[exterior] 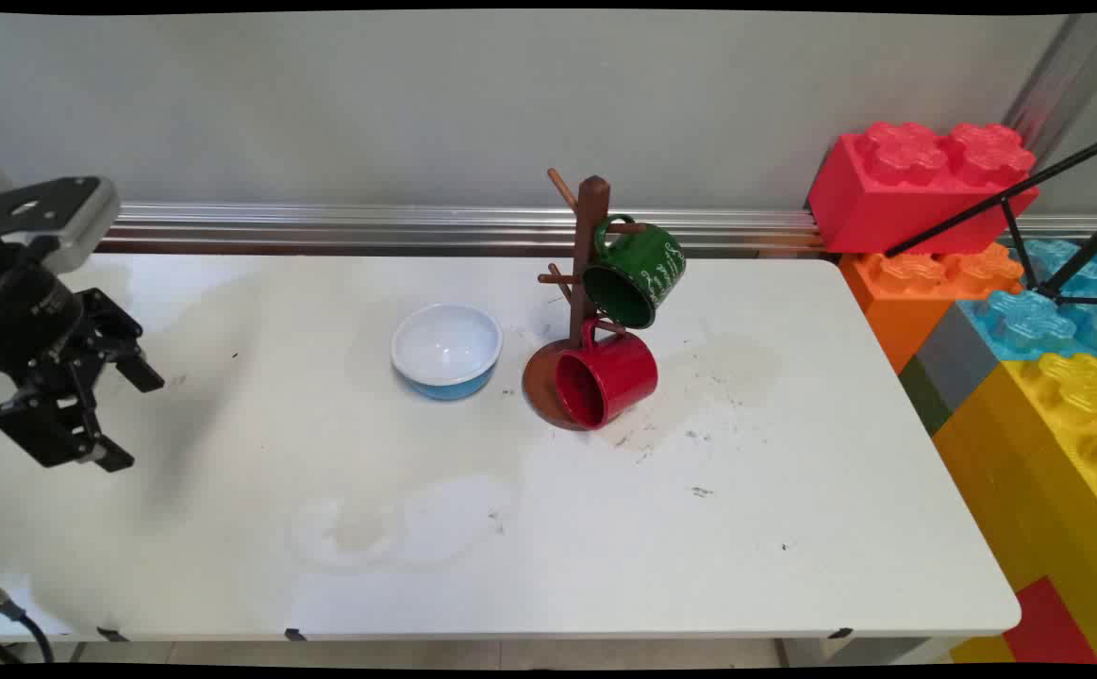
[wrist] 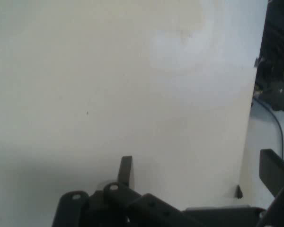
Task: Pick up the green mug from the rack
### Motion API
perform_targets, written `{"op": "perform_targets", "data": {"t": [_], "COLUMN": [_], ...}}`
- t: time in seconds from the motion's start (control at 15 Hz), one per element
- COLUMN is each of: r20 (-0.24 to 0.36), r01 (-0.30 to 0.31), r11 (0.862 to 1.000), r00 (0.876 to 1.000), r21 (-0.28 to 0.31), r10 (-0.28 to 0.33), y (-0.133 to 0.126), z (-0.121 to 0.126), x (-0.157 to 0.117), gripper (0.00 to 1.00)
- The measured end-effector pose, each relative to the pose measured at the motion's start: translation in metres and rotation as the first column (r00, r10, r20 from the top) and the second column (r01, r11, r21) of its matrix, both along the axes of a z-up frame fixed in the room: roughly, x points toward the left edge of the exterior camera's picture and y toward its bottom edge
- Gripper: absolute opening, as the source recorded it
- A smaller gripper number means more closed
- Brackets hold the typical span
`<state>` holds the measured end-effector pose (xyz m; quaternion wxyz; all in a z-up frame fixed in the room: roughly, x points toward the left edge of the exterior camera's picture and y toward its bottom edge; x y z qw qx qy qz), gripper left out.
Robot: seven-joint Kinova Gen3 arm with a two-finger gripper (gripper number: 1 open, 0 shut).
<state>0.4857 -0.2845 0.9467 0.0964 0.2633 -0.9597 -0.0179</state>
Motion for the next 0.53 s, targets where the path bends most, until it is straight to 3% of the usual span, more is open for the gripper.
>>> {"op": "perform_targets", "data": {"t": [0.27,0.53], "r20": [-0.100,-0.222], "r01": [-0.024,-0.094], "r11": [0.999,0.992], "r00": [0.995,0.972], "r21": [-0.032,-0.079], "r10": [0.021,0.075], "y": [-0.004,-0.018], "z": [-0.005,-0.002], "x": [-0.012,-0.030], "gripper": [1.00,1.00]}}
